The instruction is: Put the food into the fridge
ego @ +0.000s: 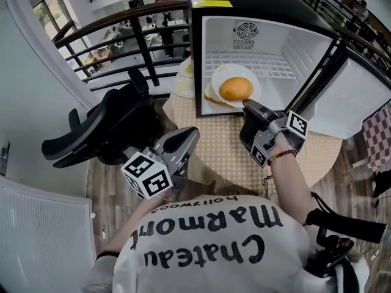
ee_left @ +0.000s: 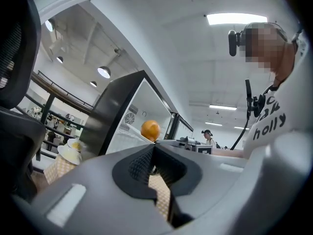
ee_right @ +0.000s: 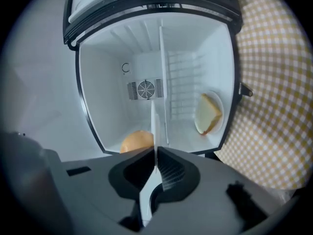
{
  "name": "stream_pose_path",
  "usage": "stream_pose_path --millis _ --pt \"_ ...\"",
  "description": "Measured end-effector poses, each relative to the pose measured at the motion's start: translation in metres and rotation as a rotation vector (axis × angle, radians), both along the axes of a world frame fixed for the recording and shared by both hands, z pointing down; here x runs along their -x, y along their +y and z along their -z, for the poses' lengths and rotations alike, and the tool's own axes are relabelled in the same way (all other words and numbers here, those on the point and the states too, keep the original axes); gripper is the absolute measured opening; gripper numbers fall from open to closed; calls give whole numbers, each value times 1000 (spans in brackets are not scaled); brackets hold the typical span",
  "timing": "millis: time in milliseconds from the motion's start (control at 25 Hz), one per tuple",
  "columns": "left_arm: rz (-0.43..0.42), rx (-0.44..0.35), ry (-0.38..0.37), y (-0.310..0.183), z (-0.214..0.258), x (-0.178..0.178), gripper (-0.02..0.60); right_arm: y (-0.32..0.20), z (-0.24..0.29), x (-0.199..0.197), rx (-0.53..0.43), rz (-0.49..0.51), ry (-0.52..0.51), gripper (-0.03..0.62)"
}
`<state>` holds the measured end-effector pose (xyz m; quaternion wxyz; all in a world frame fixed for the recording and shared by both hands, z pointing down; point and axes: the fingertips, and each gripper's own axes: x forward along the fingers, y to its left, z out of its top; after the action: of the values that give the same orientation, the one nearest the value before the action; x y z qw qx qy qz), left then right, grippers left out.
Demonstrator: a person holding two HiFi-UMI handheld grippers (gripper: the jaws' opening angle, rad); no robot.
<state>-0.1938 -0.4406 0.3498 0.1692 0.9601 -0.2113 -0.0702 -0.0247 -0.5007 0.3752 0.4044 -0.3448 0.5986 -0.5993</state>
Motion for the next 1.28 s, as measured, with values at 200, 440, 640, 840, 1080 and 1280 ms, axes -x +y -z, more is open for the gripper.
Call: stream_pose_path --millis 200,440,640,840,1080,1280 --pt "-14 2 10 -11 -4 9 3 -26 -4 1 36 -49 30 28" --pt "0 1 19 -20 -5 20 3 -47 -6 6 67 -69 46 28" --pt "17 -7 26 -24 -5 28 3 -57 -13 8 99 -89 43 28" --pt "39 11 32 -23 -9 35 3 -72 -10 7 122 -137 53 28" --pt "65 15 38 -23 -8 43 3 -85 -8 7 160 -192 72 28" --pt "96 13 49 -23 -11 52 3 -98 -7 8 168 -209 77 28"
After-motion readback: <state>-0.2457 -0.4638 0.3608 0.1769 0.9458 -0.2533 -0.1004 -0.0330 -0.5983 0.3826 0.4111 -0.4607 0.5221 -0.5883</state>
